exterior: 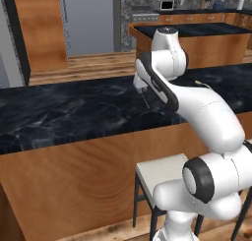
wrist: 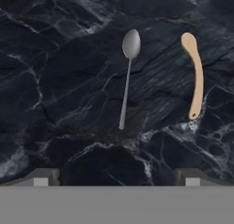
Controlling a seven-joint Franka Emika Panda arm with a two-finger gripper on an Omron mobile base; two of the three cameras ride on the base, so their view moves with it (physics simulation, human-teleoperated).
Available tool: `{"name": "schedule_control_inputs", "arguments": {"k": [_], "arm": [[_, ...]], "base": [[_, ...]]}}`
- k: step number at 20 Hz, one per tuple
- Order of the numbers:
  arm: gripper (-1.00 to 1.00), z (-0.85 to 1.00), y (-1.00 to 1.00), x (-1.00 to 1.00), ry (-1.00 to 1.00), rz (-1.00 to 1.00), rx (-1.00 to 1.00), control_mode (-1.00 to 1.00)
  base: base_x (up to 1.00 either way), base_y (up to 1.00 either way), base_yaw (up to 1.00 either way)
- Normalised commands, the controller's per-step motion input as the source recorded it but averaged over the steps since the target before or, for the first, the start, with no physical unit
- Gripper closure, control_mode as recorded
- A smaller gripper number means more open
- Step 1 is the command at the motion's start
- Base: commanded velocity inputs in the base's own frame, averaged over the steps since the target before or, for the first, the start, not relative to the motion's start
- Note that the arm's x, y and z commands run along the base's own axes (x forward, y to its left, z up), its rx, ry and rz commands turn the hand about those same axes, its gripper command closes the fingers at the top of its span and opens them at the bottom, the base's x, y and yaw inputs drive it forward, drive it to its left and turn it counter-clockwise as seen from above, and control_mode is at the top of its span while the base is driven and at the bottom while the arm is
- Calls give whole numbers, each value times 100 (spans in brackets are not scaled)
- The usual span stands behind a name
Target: Pick up the metallic utensils from the counter and place them in the open drawer. Make sure not to pick up any wooden utensils.
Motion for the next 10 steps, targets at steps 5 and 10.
{"name": "schedule_control_inputs", "arguments": {"k": [5,10], "arm": [[-100,-9,-5,20,-14,-1,0,-100],[-100,-20,-15,0,-19,-1,0,-100]], "base": [[0,0,0],[0,0,0]]}}
